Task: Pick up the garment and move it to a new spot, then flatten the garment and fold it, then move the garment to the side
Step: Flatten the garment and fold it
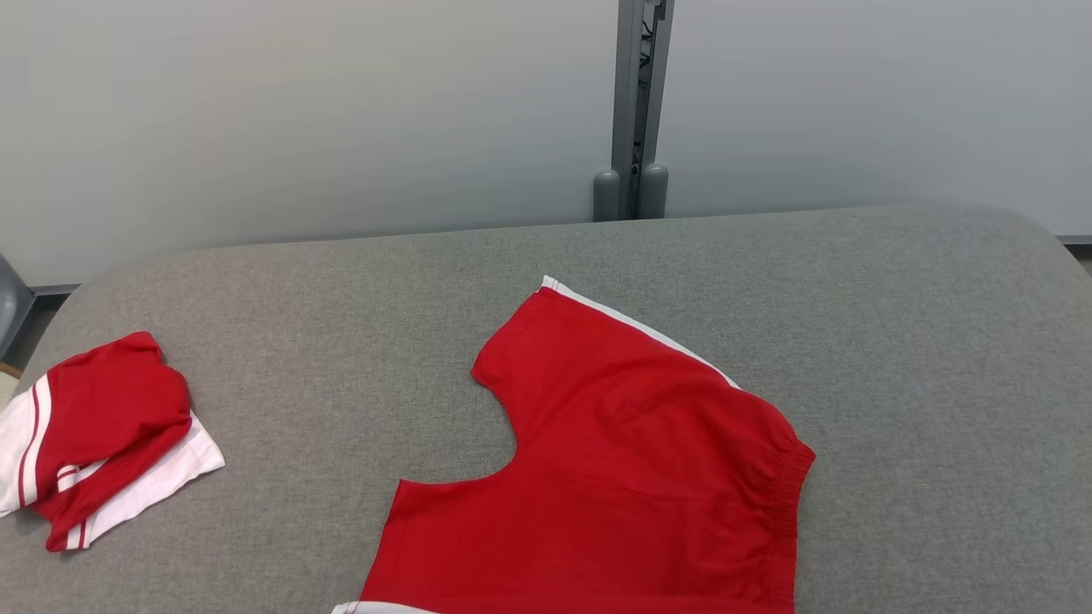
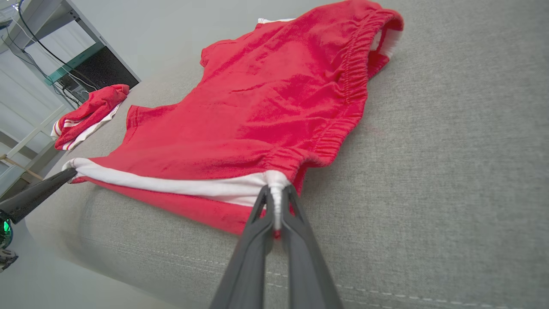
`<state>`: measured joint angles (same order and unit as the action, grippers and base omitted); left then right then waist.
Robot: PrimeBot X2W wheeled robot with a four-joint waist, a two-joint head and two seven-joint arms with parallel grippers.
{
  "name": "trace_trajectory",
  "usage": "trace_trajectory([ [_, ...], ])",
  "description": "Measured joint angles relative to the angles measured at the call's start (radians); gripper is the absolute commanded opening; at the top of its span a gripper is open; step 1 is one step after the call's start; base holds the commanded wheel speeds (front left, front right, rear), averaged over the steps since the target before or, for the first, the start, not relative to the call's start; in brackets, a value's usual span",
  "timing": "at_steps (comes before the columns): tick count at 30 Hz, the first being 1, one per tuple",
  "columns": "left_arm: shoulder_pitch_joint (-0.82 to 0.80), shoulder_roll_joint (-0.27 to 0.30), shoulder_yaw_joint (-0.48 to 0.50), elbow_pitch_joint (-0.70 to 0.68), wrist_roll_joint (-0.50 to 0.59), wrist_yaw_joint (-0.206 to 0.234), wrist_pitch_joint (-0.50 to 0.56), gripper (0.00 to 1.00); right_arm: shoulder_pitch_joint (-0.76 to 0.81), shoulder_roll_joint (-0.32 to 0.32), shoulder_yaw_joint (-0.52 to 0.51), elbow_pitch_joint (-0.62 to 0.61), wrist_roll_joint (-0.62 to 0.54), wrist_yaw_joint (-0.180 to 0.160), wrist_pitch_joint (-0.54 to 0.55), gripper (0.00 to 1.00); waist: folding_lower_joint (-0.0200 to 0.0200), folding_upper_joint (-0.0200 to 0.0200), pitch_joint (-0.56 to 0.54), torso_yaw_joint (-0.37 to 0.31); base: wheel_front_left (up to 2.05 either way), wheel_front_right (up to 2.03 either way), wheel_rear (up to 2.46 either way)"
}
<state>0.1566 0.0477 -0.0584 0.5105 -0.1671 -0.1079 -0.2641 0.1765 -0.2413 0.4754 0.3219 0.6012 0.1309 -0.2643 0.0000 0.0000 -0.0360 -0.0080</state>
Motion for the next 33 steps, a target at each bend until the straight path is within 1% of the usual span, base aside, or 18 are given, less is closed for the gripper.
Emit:
trace_trajectory([
  [4, 0.001, 0.0, 0.004, -0.04, 0.022, -0.003, 0.0, 0.0, 0.008, -0.001, -0.008, -0.023, 0.0, 0.0, 0.0, 0.0, 0.0, 0.0, 0.007, -0.008, 0.0, 0.0, 0.0],
  [6, -0.037, 0.002, 0.002, -0.069, 0.039, -0.007, 0.0, 0.0, -0.006, 0.011, -0.026, -0.042, 0.0, 0.0, 0.0, 0.0, 0.0, 0.0, 0.018, -0.014, 0.0, 0.0, 0.0],
  [9, -0.158, 0.024, -0.038, -0.087, 0.069, -0.016, 0.0, 0.0, -0.051, 0.026, -0.063, -0.062, -0.007, 0.0, 0.0, 0.0, 0.0, 0.0, 0.042, -0.024, 0.0, 0.0, 0.0],
  [12, -0.286, 0.05, -0.103, -0.048, 0.083, -0.019, 0.0, 0.0, -0.104, 0.044, -0.086, -0.056, -0.013, 0.0, 0.0, 0.0, 0.0, 0.0, 0.077, -0.034, 0.0, 0.0, 0.0],
  [14, -0.391, 0.081, -0.156, -0.021, 0.079, -0.022, 0.0, 0.0, -0.16, 0.064, -0.107, -0.057, -0.012, 0.0, 0.0, 0.0, 0.0, 0.0, 0.105, -0.044, 0.0, 0.0, 0.0],
  [19, -0.622, 0.168, -0.274, 0.076, 0.031, -0.022, 0.0, 0.0, -0.28, 0.117, -0.144, -0.047, -0.01, 0.0, 0.0, 0.0, 0.0, 0.0, 0.179, -0.081, 0.0, 0.0, 0.0],
  [21, -0.702, 0.191, -0.311, 0.126, -0.002, -0.022, 0.0, 0.0, -0.321, 0.137, -0.157, -0.038, -0.006, 0.0, 0.0, 0.0, 0.0, 0.0, 0.207, -0.1, 0.0, 0.0, 0.0],
  [27, -0.898, 0.23, -0.436, 0.28, -0.085, -0.023, 0.001, 0.0, -0.404, 0.177, -0.198, -0.002, -0.014, 0.0, 0.0, 0.0, 0.0, 0.0, 0.278, -0.159, 0.0, 0.0, 0.0],
  [33, -1.054, 0.258, -0.596, 0.36, -0.161, -0.023, 0.024, 0.0, -0.451, 0.191, -0.212, 0.047, -0.018, 0.0, 0.0, 0.0, 0.0, 0.0, 0.332, -0.207, 0.0, 0.0, 0.0],
])
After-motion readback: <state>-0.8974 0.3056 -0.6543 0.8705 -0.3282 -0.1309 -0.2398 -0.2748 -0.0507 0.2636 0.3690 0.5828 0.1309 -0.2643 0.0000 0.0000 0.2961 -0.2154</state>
